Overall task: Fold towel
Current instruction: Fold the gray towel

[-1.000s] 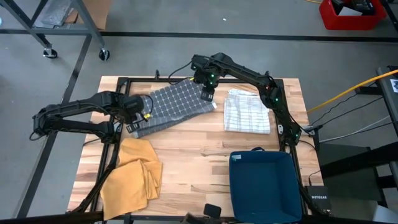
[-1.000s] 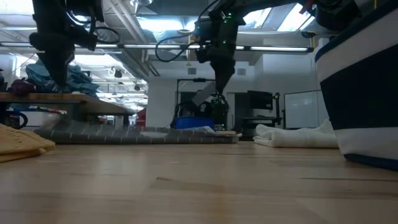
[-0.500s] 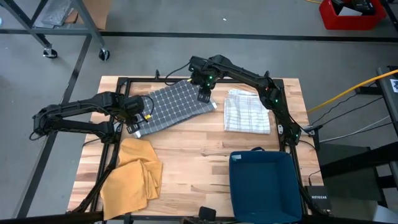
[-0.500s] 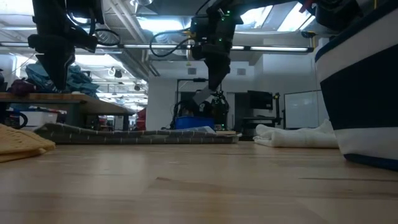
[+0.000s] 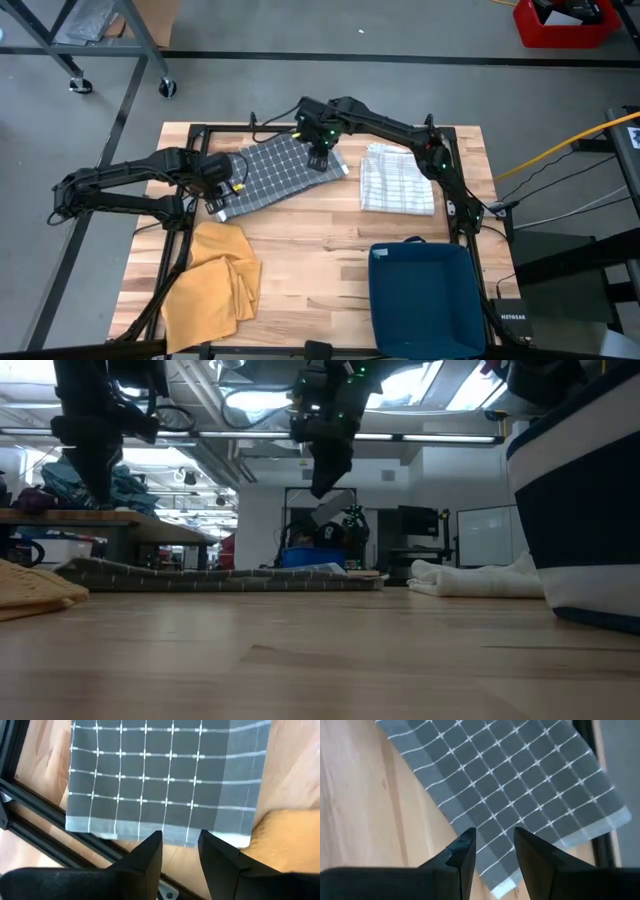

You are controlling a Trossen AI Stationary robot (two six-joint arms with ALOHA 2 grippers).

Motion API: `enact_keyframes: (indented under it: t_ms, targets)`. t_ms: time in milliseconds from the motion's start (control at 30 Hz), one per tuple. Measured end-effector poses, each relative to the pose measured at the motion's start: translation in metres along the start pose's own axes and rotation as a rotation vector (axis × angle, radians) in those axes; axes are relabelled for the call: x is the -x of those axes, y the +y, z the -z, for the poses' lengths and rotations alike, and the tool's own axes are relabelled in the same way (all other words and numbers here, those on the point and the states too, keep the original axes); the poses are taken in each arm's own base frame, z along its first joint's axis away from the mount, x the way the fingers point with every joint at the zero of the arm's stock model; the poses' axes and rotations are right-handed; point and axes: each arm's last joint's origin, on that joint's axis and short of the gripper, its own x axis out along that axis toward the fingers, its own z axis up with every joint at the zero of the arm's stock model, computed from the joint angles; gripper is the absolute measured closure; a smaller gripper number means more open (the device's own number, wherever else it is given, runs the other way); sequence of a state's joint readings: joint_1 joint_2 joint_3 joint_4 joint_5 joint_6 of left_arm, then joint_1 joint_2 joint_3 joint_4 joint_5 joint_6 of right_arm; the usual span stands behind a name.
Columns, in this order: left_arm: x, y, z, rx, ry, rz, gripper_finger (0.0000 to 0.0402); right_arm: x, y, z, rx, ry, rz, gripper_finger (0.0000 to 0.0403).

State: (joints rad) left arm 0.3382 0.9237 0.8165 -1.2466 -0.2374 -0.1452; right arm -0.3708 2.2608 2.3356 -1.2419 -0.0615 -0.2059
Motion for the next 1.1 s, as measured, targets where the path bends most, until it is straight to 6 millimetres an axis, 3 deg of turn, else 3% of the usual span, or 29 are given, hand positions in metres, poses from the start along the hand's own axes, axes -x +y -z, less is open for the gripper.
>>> enact_keyframes:
  t_ms: [233, 433, 667, 800, 1000, 1100]
  targets:
    - [-0.002, -0.003, -0.016, 0.135, -0.167, 0.039, 0.0283, 0.001, -0.014, -0.003, -0.02, -0.032, 0.148, 0.0265]
    - [-0.009, -0.008, -0.022, 0.142, -0.229, 0.144, 0.0283, -0.005, -0.033, 0.0, -0.152, -0.056, 0.085, 0.03]
    - [-0.026, -0.018, -0.015, 0.165, -0.185, 0.209, 0.0304, -0.048, -0.043, 0.002, -0.225, 0.001, 0.069, 0.0393]
    - [-0.039, -0.024, -0.005, 0.182, -0.126, 0.212, 0.0334, -0.074, -0.043, 0.005, -0.226, 0.046, 0.06, 0.0386]
    - [-0.057, -0.031, 0.009, 0.211, -0.049, 0.202, 0.039, -0.099, -0.043, 0.012, -0.231, 0.13, 0.05, 0.0398]
    - [-0.064, -0.031, 0.014, 0.232, -0.029, 0.183, 0.0398, -0.11, -0.042, 0.019, -0.234, 0.192, 0.04, 0.0394]
